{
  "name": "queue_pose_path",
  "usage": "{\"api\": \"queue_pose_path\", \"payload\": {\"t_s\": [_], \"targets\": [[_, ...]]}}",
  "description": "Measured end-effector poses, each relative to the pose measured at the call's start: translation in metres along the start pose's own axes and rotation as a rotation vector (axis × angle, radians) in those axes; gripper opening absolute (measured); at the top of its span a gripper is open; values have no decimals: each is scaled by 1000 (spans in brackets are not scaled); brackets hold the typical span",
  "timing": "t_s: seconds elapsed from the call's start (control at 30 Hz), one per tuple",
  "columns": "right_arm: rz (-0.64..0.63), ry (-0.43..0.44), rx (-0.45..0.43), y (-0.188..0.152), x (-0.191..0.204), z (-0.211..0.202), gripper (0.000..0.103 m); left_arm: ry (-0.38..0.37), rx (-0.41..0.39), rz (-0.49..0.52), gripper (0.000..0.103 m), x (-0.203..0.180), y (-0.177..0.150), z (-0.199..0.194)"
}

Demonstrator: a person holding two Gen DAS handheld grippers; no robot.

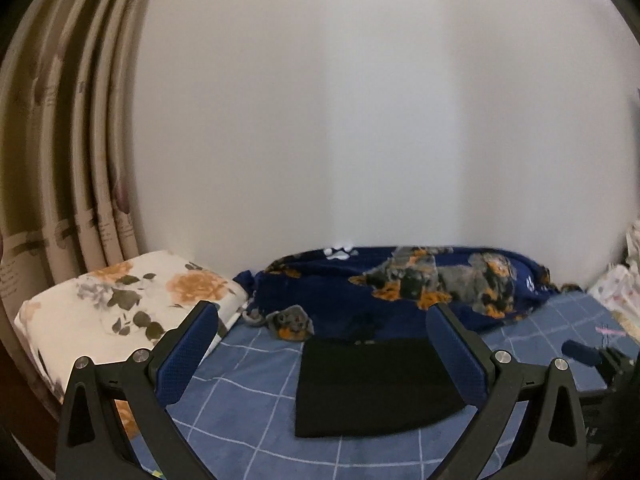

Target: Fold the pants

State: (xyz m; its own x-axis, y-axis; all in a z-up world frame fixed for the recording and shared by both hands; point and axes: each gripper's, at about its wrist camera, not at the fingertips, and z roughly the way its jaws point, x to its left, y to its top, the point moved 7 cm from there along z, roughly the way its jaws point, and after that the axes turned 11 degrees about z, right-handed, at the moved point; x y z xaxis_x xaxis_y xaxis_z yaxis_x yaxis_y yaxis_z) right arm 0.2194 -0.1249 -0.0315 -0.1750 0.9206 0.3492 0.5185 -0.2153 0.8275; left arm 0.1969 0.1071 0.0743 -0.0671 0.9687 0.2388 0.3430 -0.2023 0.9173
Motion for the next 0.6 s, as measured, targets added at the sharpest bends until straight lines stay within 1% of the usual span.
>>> {"api": "queue_pose_path", "payload": {"t_s": [0.13, 0.2, 0.3, 0.4, 0.53, 0.6], "targets": [[-17, 6, 0, -3, 5, -7, 94, -42, 21, 9, 103, -9, -5, -4], [-25, 9, 4, -5, 8, -9, 94, -47, 38, 16, 103, -14, -9, -5], [-34, 14, 12, -9, 12, -11, 94, -79, 70, 25, 103, -22, -16, -4], [-44, 10, 17, -12, 15, -12, 94, -70, 81, 10, 103, -25, -25, -5], [-51, 10, 19, -17, 19, -17, 94, -38, 54, 11, 103, -25, -29, -13], [-56, 12, 20, -18, 21, -20, 94, -42, 51, 8, 103, -24, -29, -15]]}}
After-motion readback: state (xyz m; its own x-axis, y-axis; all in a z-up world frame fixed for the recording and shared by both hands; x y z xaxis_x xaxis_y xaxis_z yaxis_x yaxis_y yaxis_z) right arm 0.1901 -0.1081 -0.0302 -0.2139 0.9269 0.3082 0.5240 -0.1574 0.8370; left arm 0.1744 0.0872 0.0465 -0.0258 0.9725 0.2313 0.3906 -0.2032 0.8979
